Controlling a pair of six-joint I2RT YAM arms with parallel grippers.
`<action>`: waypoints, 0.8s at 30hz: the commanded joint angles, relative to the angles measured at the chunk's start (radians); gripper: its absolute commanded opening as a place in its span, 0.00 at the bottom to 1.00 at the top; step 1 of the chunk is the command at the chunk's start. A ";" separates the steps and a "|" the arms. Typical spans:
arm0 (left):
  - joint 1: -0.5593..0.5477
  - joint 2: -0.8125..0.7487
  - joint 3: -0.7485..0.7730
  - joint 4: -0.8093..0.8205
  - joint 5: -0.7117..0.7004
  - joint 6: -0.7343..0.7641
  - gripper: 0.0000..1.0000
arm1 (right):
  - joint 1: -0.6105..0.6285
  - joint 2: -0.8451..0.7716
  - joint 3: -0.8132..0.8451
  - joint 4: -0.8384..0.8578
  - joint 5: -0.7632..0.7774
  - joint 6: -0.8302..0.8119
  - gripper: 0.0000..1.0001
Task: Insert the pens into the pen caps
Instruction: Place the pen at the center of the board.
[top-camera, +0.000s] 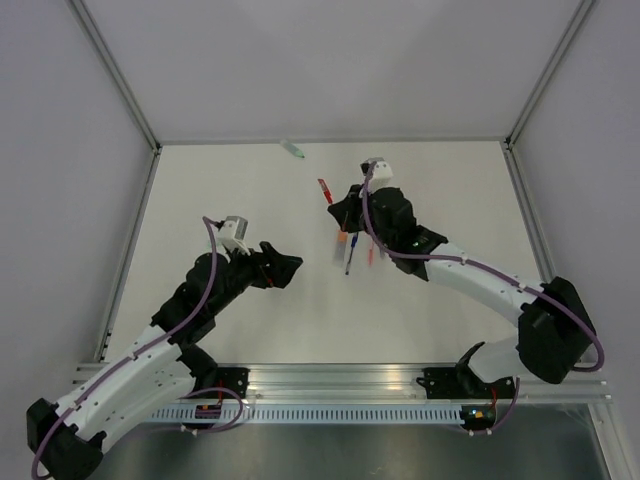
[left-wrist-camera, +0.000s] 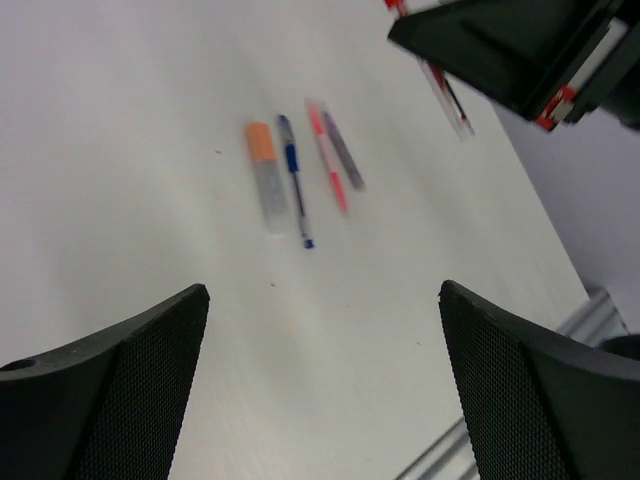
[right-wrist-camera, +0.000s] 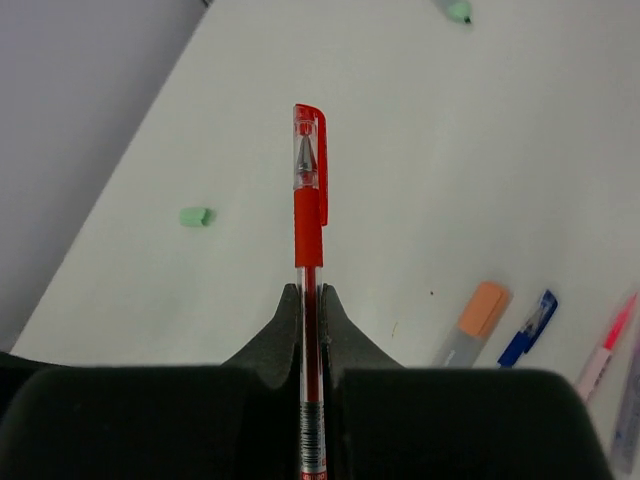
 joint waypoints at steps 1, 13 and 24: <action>0.004 -0.112 -0.020 -0.123 -0.337 0.035 1.00 | 0.066 0.097 0.009 -0.009 0.289 0.154 0.00; 0.004 -0.361 -0.063 -0.184 -0.507 0.052 1.00 | 0.268 0.512 0.226 -0.260 0.740 0.434 0.00; 0.003 -0.382 -0.069 -0.189 -0.516 0.044 1.00 | 0.273 0.646 0.254 -0.316 0.754 0.495 0.12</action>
